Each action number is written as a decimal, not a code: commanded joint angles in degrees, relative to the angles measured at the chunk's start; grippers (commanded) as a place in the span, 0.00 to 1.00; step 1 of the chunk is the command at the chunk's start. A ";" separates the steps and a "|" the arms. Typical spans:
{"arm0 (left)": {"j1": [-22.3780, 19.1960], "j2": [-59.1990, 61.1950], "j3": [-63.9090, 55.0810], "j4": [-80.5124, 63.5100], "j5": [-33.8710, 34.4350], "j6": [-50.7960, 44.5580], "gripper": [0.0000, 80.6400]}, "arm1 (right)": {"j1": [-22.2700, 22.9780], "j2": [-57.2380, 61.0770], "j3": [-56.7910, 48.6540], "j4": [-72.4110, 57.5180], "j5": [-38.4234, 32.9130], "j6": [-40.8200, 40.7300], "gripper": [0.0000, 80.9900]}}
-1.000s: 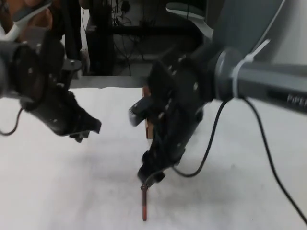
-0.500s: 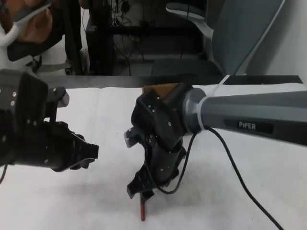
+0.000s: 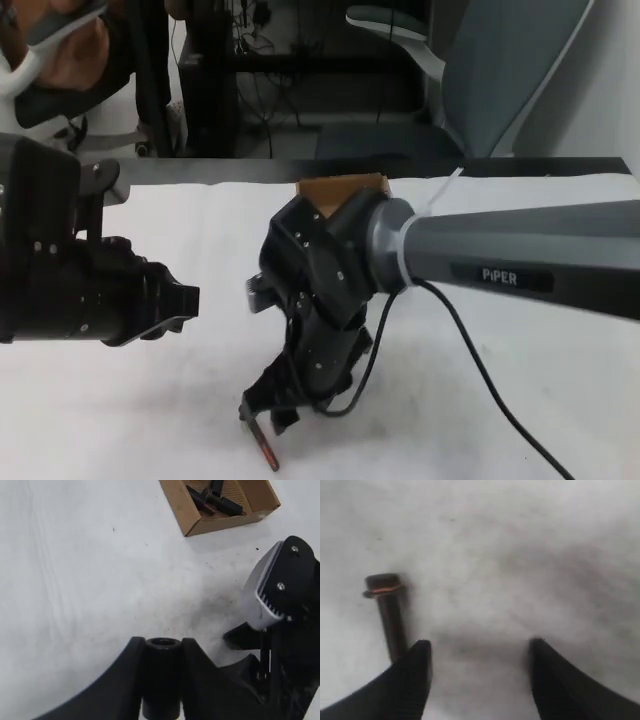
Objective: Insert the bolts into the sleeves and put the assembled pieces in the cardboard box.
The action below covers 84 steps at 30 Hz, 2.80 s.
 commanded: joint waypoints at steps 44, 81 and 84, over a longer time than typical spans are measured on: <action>0.03 -3.81 0.06 0.44 0.44 -0.02 0.02 | 3.63 4.25 -7.23 1.98 -0.21 -14.81 0.61; -42.23 5.29 25.87 -79.03 -24.26 -3.97 0.02 | -1.53 -55.69 51.90 -67.84 -3.63 0.34 0.01; -42.22 9.74 24.59 -84.14 -22.40 -8.25 0.02 | -1.19 -55.69 53.65 -72.48 -3.96 -0.56 0.01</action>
